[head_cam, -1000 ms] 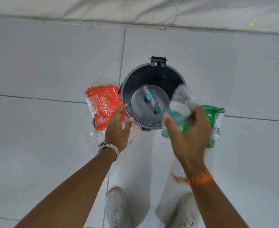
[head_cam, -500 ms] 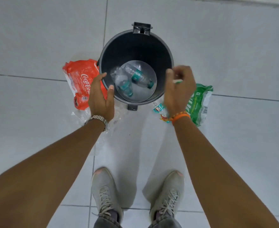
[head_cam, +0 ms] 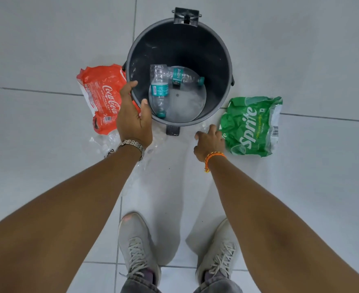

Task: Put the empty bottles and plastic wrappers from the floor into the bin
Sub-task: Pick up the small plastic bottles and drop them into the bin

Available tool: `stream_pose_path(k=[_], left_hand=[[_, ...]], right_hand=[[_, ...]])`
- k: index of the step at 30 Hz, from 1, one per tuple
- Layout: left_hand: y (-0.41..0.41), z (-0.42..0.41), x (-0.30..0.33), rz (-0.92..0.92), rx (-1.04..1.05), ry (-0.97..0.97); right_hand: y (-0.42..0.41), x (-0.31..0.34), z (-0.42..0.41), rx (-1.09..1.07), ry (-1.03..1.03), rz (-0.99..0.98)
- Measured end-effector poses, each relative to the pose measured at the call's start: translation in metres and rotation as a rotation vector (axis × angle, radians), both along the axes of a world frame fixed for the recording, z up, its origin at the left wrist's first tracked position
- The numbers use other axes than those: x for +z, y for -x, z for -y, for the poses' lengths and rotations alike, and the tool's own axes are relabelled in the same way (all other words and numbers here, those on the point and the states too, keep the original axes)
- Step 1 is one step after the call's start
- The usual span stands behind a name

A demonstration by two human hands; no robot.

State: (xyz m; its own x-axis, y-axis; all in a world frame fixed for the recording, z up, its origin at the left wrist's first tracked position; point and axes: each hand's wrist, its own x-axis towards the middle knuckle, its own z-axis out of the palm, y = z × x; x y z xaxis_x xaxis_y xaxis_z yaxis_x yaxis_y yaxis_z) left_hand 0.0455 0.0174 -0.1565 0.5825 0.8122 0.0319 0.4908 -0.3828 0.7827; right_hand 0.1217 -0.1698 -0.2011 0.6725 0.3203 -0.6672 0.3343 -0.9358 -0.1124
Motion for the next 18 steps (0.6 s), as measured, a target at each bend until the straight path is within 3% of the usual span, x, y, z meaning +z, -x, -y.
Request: stream_pose_path(k=[2, 4, 7, 10, 13, 16, 18], left_hand=[[0.001, 0.000, -0.002, -0.002, 0.009, 0.005], [0.000, 0.000, -0.001, -0.009, 0.019, 0.026], [0.002, 0.001, 0.002, -0.014, 0.011, 0.063], [0.004, 0.001, 0.005, -0.025, -0.009, 0.083], [0.003, -0.001, 0.008, -0.044, -0.021, 0.086], [0.004, -0.003, 0.009, -0.040, -0.035, 0.080], [0.005, -0.003, 0.008, -0.037, -0.033, 0.076]], right_hand=[[0.006, 0.008, 0.006, -0.058, -0.059, 0.030], [0.009, 0.028, 0.013, -0.289, -0.199, 0.119], [0.007, 0.084, 0.022, -0.715, -0.518, 0.312], [0.000, 0.157, 0.019, -0.859, -0.899, 0.509], [-0.014, 0.204, -0.004, -0.839, -1.212, 0.392], [-0.030, 0.201, -0.025, -0.811, -1.170, 0.160], [-0.037, 0.182, -0.025, -0.934, -1.139, 0.094]])
